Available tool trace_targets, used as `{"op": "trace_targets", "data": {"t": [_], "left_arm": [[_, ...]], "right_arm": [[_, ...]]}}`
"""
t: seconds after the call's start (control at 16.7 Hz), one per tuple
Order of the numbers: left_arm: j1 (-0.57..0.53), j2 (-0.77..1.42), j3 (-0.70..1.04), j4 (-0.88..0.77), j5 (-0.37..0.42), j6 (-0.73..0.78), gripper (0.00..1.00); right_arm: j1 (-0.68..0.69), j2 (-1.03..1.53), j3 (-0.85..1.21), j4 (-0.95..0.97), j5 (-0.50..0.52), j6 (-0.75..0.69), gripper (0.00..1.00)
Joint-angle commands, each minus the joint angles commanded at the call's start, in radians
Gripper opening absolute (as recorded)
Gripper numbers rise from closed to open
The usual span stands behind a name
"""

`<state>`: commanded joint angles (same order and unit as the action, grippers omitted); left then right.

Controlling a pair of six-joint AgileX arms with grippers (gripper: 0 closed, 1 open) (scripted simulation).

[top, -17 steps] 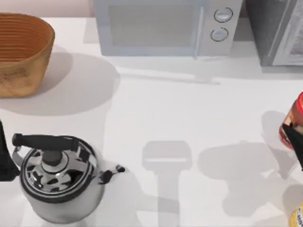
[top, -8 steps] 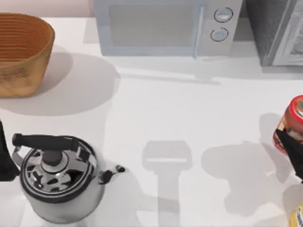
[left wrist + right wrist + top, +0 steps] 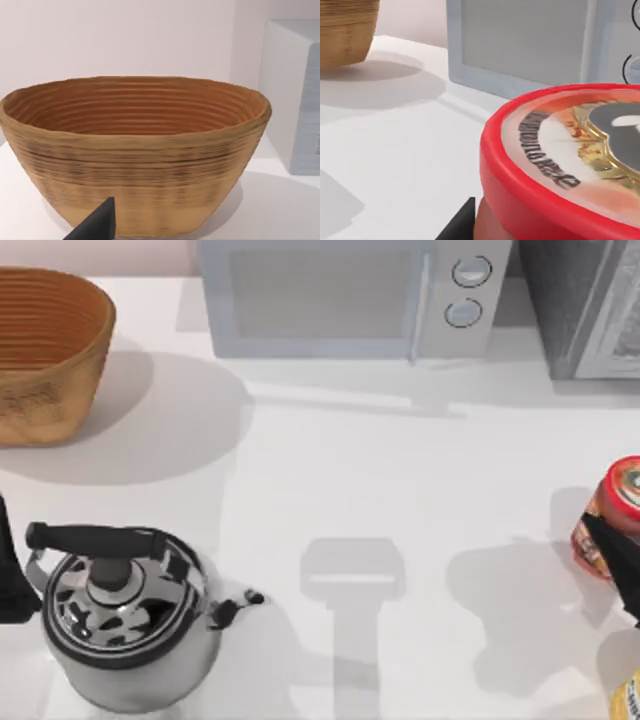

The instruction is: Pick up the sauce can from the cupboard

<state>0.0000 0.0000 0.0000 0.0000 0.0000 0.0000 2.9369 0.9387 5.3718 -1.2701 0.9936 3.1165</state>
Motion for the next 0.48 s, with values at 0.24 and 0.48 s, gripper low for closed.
{"op": "trace_targets", "data": {"t": [0.24,0.48], "left_arm": [[0.0,0.0,0.0,0.0,0.0,0.0,1.0],[0.0,0.0,0.0,0.0,0.0,0.0,1.0]], "right_arm": [[0.0,0.0,0.0,0.0,0.0,0.0,1.0],[0.0,0.0,0.0,0.0,0.0,0.0,1.0]]}}
